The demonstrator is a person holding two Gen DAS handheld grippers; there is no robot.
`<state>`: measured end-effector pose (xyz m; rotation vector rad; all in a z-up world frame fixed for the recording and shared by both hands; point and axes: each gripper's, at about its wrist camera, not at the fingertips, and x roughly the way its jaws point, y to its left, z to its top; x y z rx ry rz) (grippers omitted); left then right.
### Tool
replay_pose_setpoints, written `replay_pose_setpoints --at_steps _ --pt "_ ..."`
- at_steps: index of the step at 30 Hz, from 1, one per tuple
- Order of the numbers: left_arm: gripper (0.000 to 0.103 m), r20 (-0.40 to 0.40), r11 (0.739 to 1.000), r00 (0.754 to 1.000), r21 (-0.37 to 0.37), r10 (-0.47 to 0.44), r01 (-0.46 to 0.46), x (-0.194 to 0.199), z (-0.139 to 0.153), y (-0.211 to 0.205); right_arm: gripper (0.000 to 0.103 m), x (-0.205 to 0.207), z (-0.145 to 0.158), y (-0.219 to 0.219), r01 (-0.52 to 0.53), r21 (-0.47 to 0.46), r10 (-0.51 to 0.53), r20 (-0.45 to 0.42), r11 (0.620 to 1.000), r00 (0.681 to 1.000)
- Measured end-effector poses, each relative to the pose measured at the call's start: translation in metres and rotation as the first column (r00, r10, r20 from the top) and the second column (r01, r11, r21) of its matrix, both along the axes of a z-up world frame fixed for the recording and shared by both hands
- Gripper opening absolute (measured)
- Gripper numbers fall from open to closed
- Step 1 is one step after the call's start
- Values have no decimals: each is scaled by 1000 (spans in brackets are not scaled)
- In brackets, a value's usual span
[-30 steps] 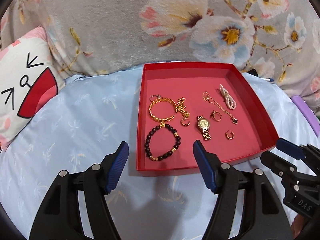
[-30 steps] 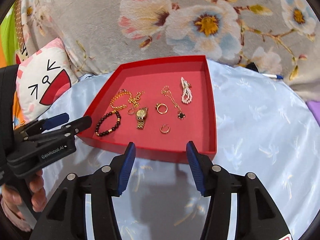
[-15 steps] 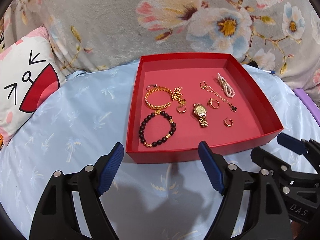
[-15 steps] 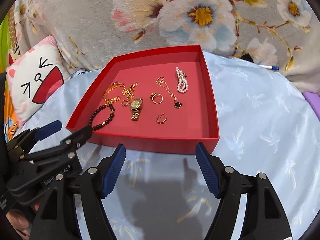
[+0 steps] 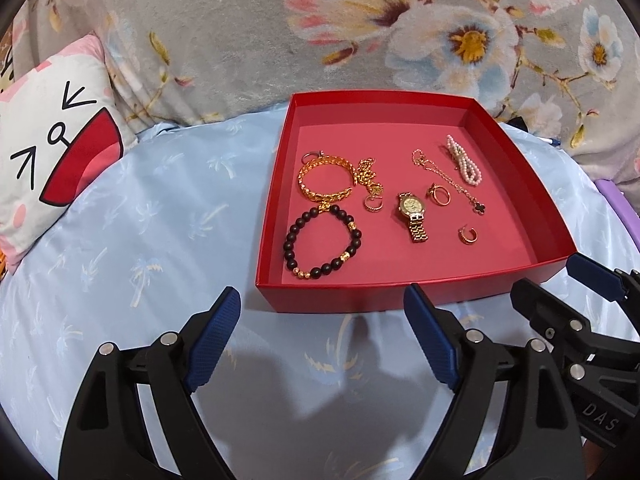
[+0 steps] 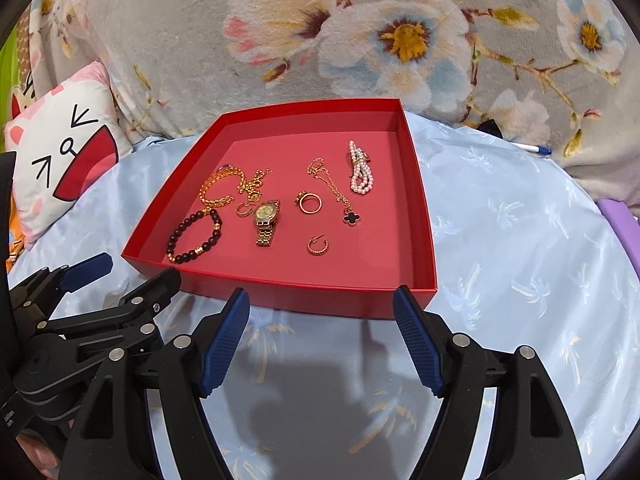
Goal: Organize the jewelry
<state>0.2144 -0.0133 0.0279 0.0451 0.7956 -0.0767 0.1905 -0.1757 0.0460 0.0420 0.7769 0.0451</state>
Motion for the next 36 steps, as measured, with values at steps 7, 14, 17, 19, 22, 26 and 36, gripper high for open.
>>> replay_pose_setpoints --at_steps 7,14,17,19,22,26,36 --pt "84 -3 1000 1000 0 20 -20 -1 0 2 74 -1 2 2 4 -20 -4 12 1000 1000" --pt "84 2 999 999 6 34 -34 -2 0 2 74 -2 2 3 5 -21 -5 13 1000 1000" --pt "84 1 999 999 6 39 -39 -1 -1 3 74 -1 2 2 4 -22 -4 12 1000 1000" --pt "84 -5 999 999 -3 45 -45 -1 -1 4 74 -1 2 3 3 -23 -2 11 1000 1000" --pt "84 -10 999 999 -5 50 -50 -1 -2 5 74 -2 1 3 1 -27 -1 11 1000 1000" --pt "84 2 999 999 9 51 -51 -2 -1 4 74 -1 1 3 2 -28 -2 10 1000 1000" --pt "84 13 999 999 20 46 -46 -2 1 3 74 -1 -1 1 6 -28 -5 12 1000 1000"
